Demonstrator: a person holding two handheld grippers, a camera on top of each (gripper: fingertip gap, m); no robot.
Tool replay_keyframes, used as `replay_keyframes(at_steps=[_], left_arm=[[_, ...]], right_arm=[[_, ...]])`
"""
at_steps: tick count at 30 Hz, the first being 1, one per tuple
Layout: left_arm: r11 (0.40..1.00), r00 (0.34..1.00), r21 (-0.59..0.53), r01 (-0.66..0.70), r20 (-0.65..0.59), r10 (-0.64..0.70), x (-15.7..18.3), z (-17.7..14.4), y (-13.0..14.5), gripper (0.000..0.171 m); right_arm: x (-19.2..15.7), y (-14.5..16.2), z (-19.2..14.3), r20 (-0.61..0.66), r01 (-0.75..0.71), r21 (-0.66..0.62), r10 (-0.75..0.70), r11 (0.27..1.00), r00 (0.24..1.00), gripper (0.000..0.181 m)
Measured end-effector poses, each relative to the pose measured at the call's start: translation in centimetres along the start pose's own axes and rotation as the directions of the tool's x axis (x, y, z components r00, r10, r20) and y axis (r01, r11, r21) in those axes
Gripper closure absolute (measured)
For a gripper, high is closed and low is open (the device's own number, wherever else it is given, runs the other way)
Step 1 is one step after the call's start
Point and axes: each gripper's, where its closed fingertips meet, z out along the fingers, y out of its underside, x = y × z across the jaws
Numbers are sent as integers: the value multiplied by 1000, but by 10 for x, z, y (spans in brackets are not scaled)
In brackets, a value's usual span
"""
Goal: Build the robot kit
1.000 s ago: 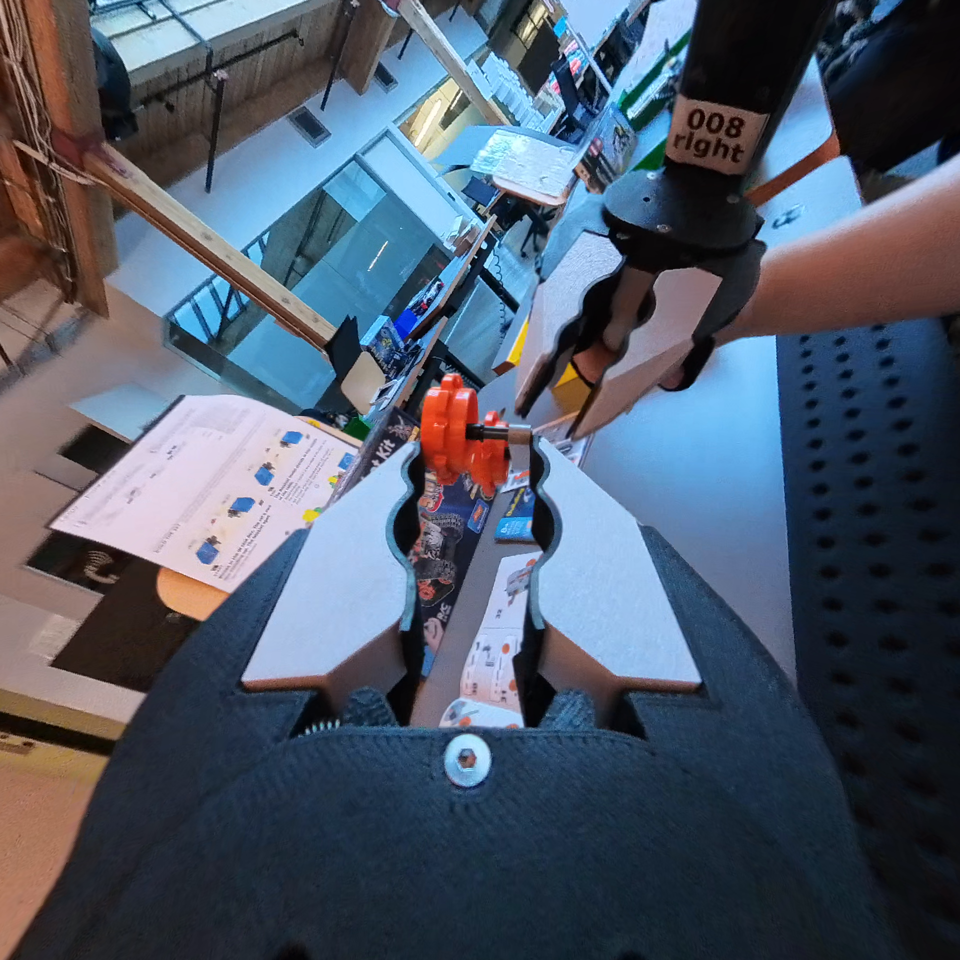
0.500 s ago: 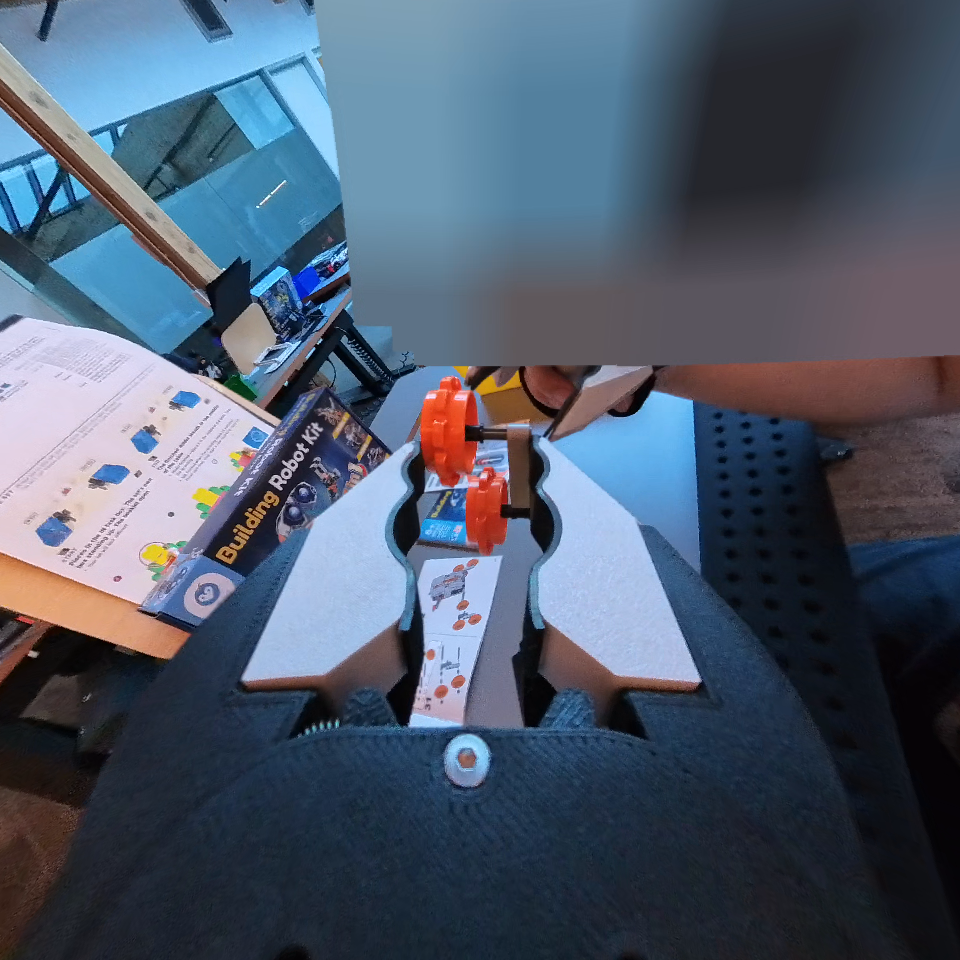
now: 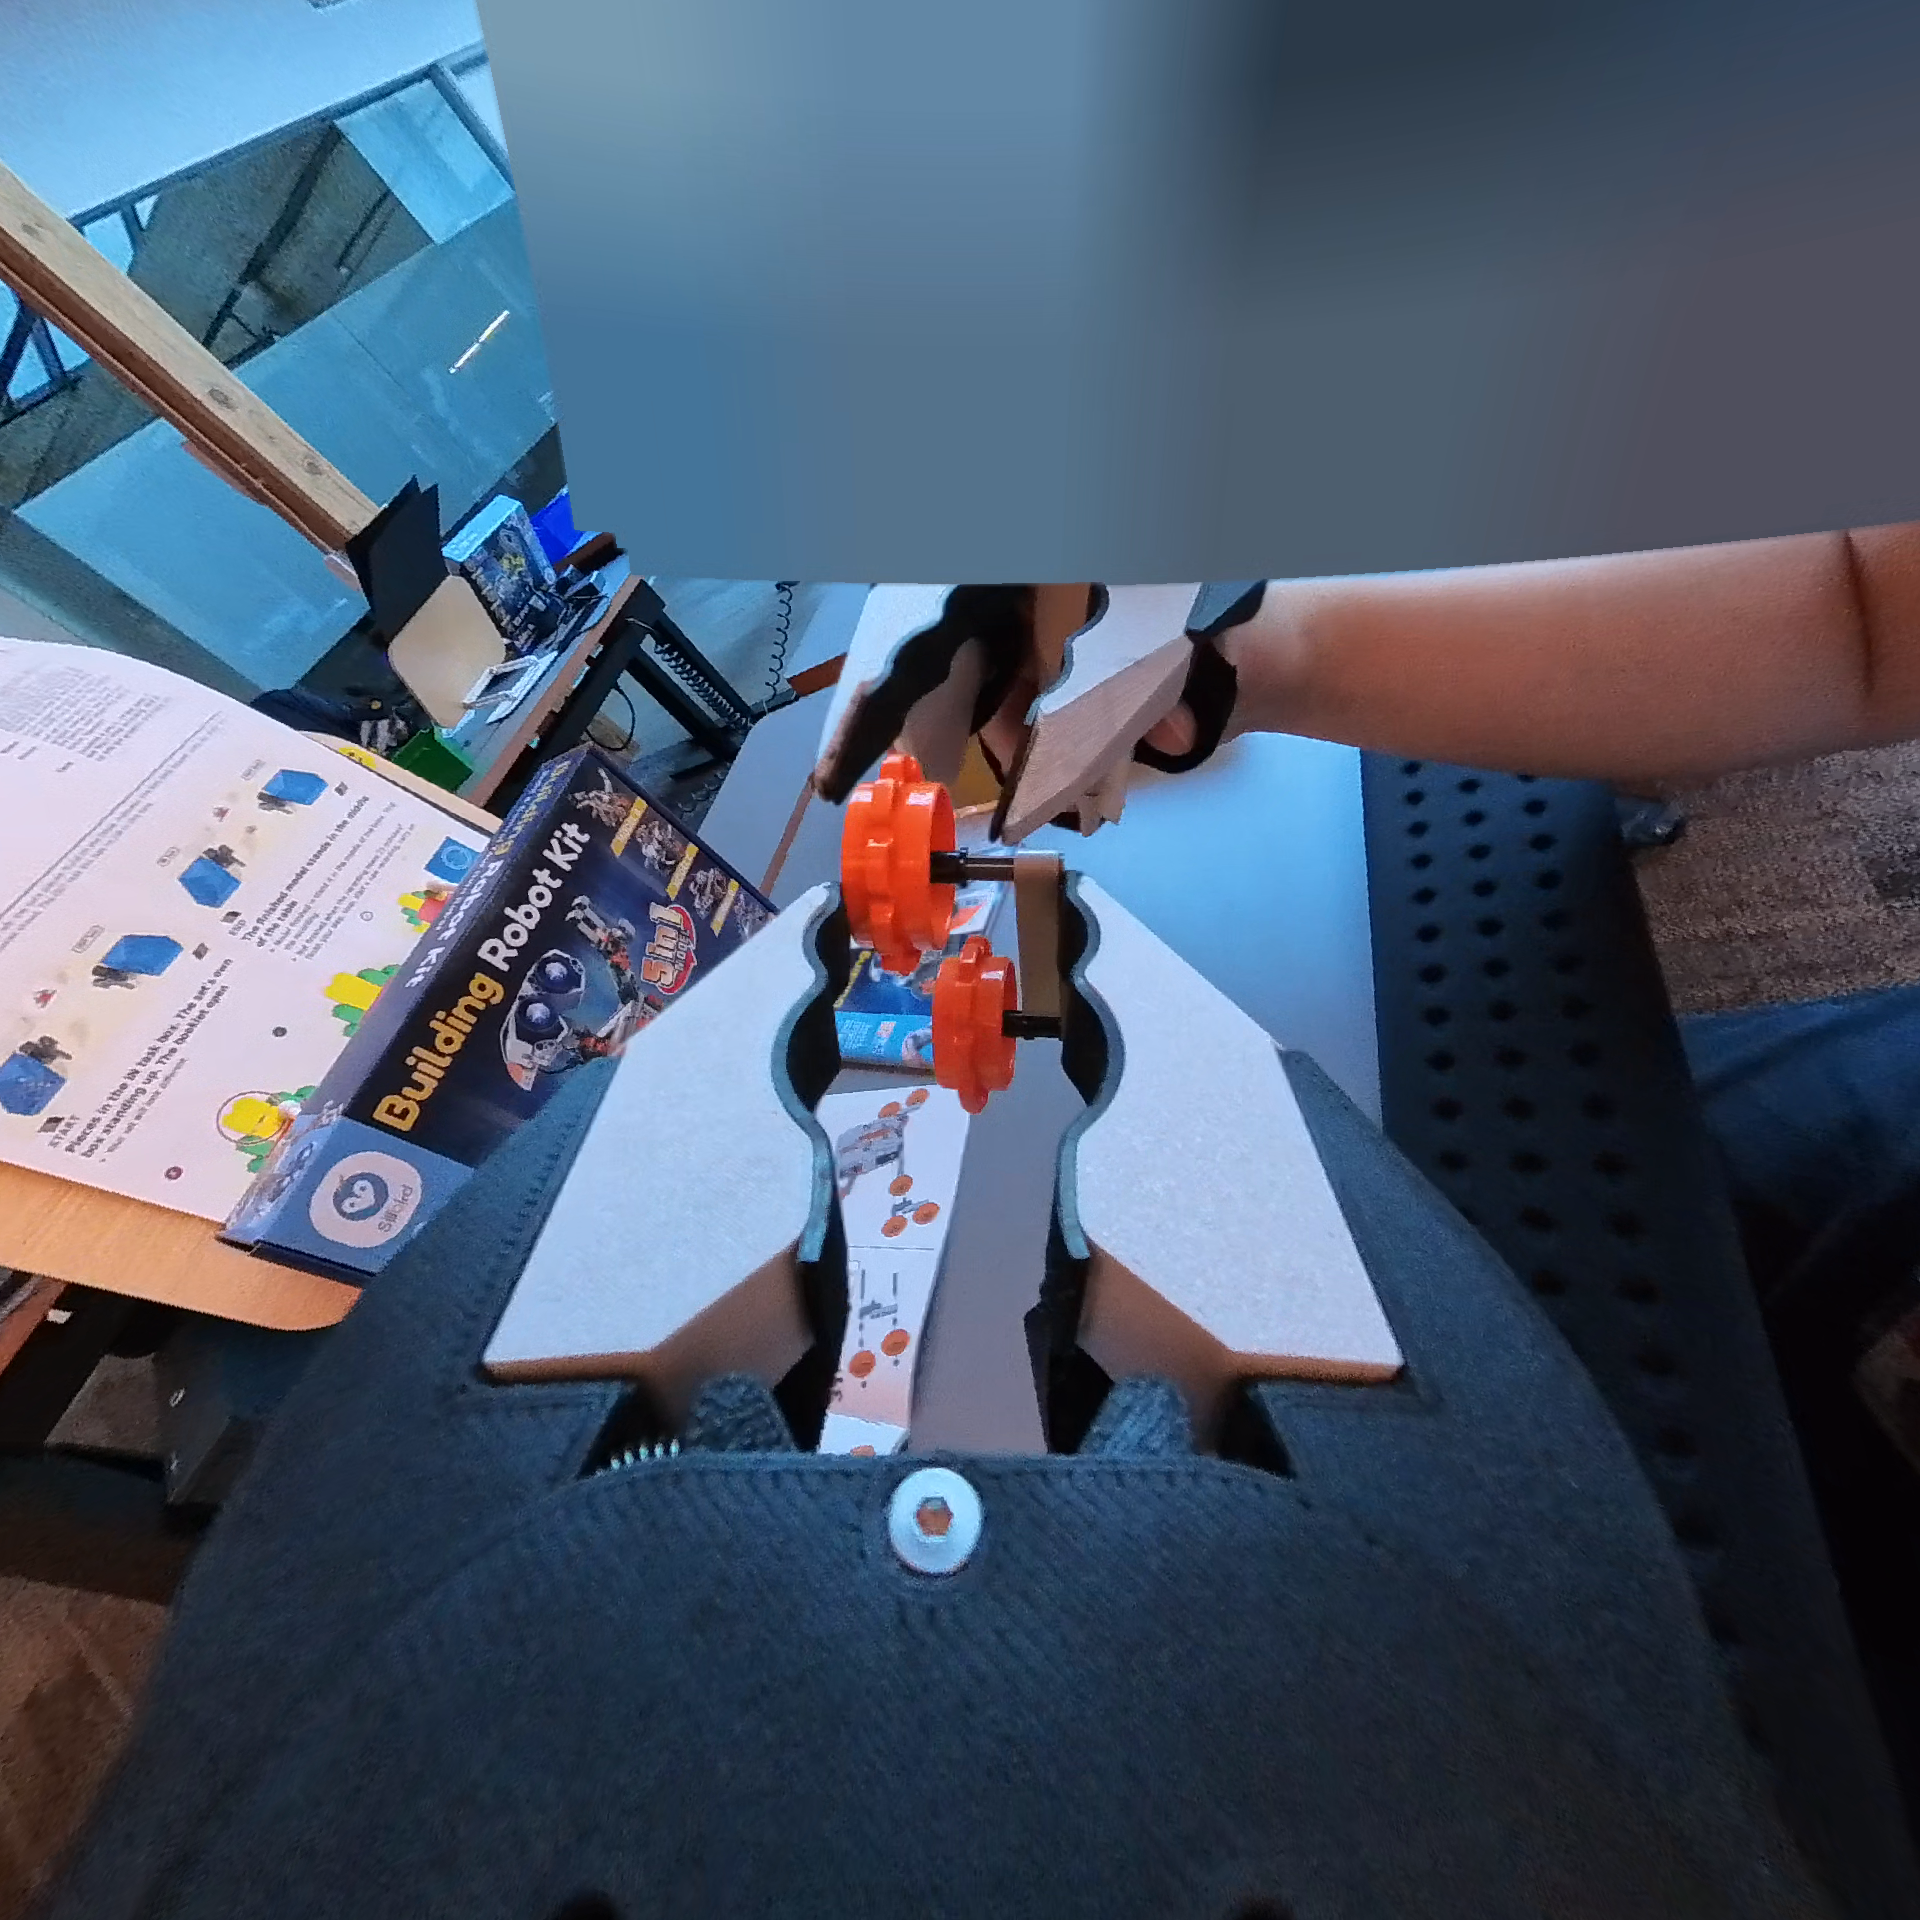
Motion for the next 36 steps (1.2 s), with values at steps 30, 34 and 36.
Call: replay_keyframes(at_steps=[30, 34, 36], left_arm=[[946, 946, -41, -321, 23, 323, -10, -11, -39, 135], [932, 931, -44, -360, 39, 362, -12, -11, -46, 135], [925, 924, -52, -376, 54, 379, -12, -11, -48, 135]], right_arm=[[-10, -42, 8, 67, 408, -100, -403, 907, 913, 144], [-9, -52, 6, 61, 396, -71, -393, 915, 918, 145], [-10, -53, 6, 39, 428, -78, -426, 901, 904, 145]])
